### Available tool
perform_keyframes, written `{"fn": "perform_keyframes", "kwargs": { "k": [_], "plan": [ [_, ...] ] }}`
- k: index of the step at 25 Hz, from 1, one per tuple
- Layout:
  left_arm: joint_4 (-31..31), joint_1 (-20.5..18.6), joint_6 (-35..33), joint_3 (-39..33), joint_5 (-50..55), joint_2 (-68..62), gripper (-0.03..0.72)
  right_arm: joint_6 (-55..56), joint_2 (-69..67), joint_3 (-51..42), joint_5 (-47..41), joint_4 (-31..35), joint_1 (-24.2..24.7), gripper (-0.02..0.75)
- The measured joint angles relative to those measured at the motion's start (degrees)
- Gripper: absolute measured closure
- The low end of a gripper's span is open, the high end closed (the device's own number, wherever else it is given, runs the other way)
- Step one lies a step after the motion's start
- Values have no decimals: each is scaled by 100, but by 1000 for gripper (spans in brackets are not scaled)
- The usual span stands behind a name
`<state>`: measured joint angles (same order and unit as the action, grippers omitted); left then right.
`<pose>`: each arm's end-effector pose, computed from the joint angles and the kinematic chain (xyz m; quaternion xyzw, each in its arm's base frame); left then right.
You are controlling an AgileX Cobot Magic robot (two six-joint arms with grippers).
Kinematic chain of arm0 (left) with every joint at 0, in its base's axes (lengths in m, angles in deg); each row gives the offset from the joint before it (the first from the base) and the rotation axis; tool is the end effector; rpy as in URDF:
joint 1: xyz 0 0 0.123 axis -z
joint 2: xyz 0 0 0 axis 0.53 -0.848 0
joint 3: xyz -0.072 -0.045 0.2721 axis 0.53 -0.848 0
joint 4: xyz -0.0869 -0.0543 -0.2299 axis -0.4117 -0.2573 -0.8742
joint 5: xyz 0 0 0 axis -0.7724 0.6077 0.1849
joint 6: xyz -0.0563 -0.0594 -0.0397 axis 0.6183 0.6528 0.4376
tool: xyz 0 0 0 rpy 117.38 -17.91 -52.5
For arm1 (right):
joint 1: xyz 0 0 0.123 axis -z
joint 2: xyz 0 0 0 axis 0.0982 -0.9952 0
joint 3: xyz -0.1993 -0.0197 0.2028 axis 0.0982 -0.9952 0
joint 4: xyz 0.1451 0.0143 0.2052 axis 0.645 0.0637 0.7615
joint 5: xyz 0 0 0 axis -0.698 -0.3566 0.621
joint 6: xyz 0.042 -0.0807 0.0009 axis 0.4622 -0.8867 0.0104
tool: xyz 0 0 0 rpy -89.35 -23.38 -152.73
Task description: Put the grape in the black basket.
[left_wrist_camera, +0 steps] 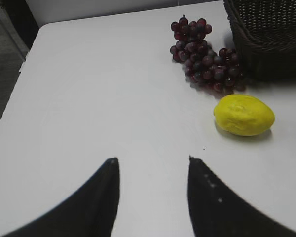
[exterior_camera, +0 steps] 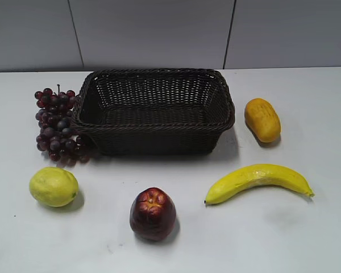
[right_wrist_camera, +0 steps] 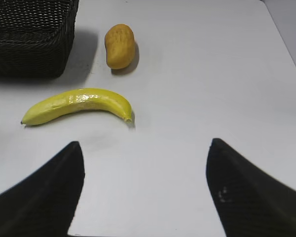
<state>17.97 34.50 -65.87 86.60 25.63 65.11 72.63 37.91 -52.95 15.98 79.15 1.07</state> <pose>-0.0045 -0.0059 0.2699 0.0785 0.8589 -0.0154 0.5058 -0.0070 0.0073 0.2821 -0.0527 0.8407 0.0608 0.5354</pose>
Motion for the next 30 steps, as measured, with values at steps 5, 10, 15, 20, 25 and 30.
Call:
{"fn": "perform_keyframes", "kwargs": {
  "k": [5,10,15,20,25,30],
  "plan": [
    [0,0,7,0,0,0,376,0,0,0,0,0,0,153],
    [0,0,-1,0,0,0,397,0,0,0,0,0,0,153],
    [0,0,8,0,0,0,432,0,0,0,0,0,0,153],
    [0,0,7,0,0,0,443,0,0,0,0,0,0,153],
    [0,0,-1,0,0,0,270,0,0,0,0,0,0,153],
    [0,0,9,13,-32,-32,60,0,0,0,0,0,0,153]
  ]
}}
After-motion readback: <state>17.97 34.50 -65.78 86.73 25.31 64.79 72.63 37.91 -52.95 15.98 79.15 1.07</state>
